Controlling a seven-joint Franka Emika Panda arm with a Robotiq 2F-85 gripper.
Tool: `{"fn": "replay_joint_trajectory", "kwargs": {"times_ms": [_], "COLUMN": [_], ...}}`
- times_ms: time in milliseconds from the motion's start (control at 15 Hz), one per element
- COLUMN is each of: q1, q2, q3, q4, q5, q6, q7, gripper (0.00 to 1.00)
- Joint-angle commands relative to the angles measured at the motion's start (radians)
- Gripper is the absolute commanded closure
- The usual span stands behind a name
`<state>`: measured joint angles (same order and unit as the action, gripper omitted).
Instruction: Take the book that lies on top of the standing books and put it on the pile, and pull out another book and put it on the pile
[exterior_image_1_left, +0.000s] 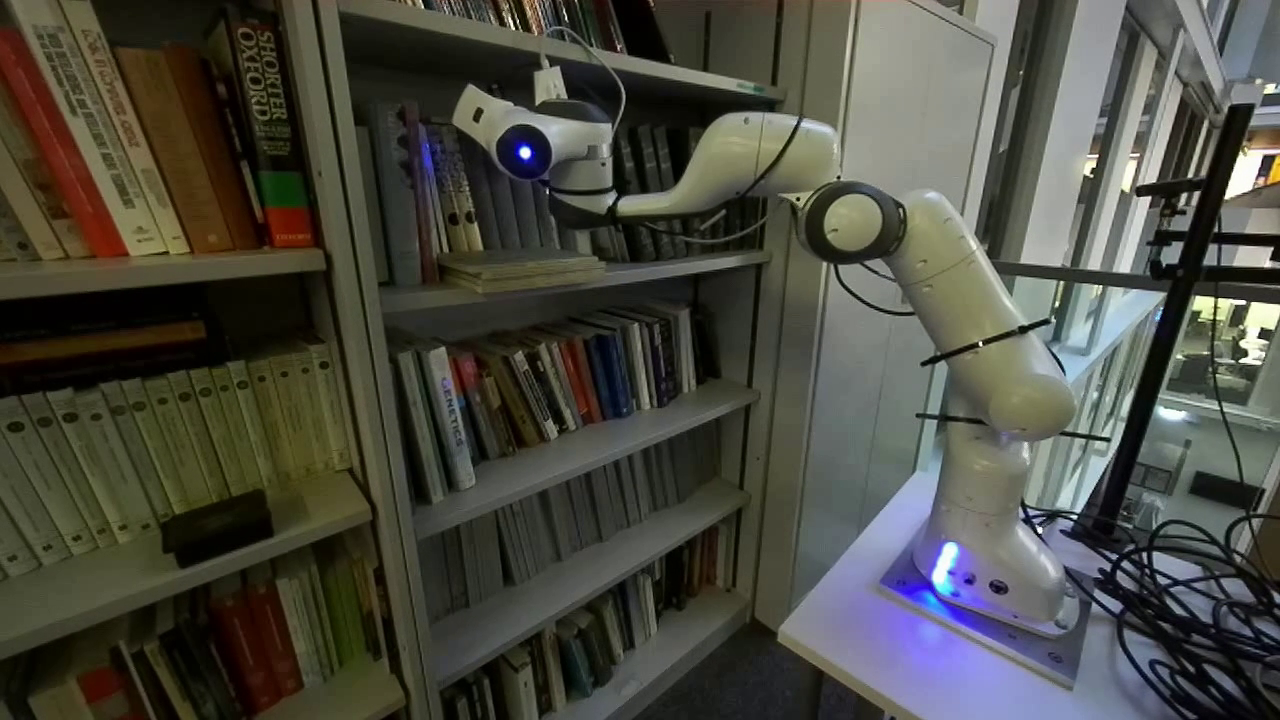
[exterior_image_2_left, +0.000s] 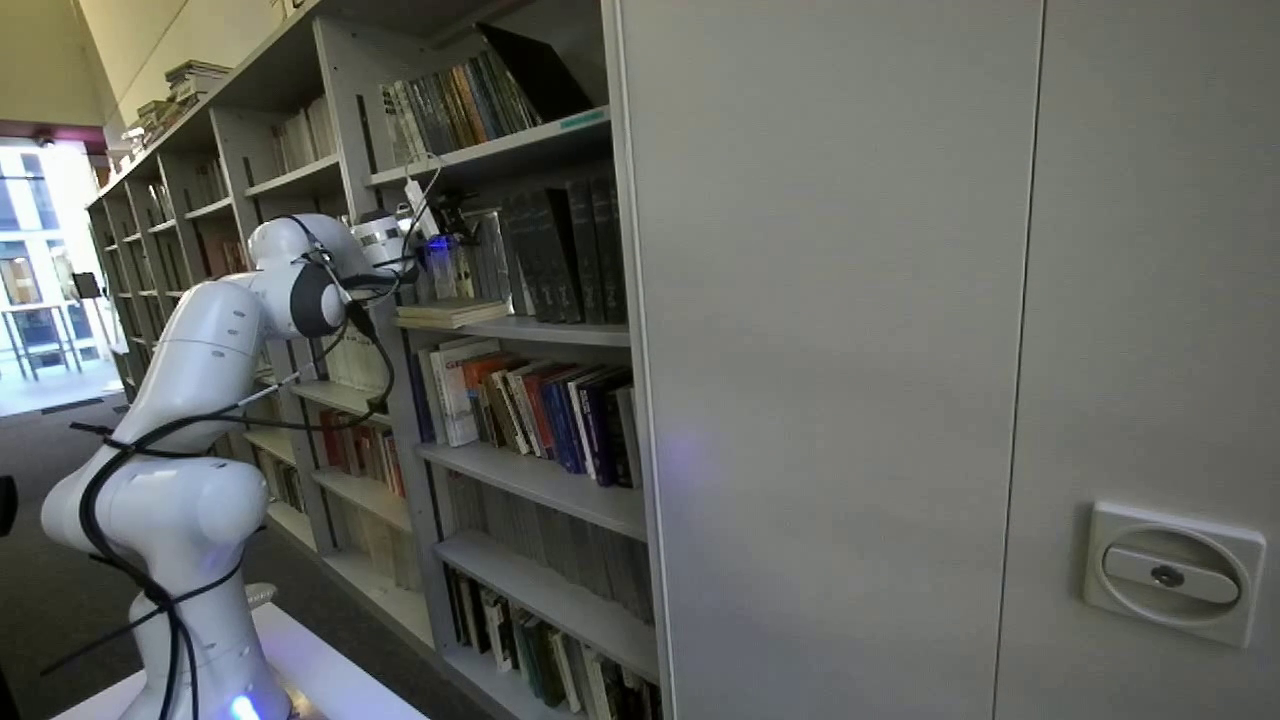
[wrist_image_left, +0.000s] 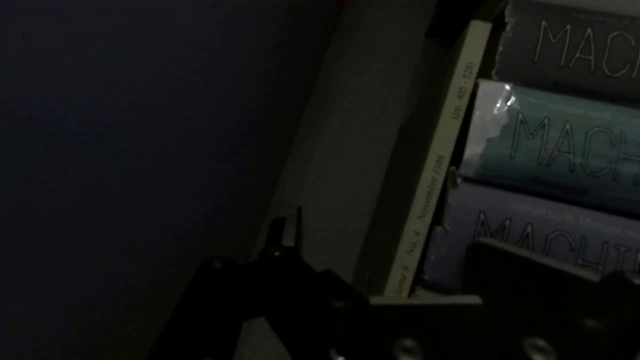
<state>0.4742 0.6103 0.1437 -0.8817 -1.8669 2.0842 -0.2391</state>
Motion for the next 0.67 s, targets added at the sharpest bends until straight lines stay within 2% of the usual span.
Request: {"fn": "replay_joint_trajectory", "kwargs": {"times_ms": [0, 67, 333, 400, 467, 600], "q1": [0.002, 0.005, 0.002, 0.003, 0.003, 0.004], "q2": [0.018, 0.015, -0.018, -0.026, -0.03, -0.033], "q3": [-0.028, -0.026, 0.0, 0.003, 0.005, 0.005], "q4": [0.035, 0.025, -0.037, -0.05, -0.056, -0.062], "q5": [0.014, 0.022, 0.024, 0.025, 0.025, 0.022], "q6": [0.041, 0.037, 0.027, 0.027, 0.028, 0.028], "q7": [-0.029, -0.034, -0.045, -0.044, -0.045, -0.043], "gripper": [0.34, 0.41, 0.47, 0.41, 0.42, 0.35]}}
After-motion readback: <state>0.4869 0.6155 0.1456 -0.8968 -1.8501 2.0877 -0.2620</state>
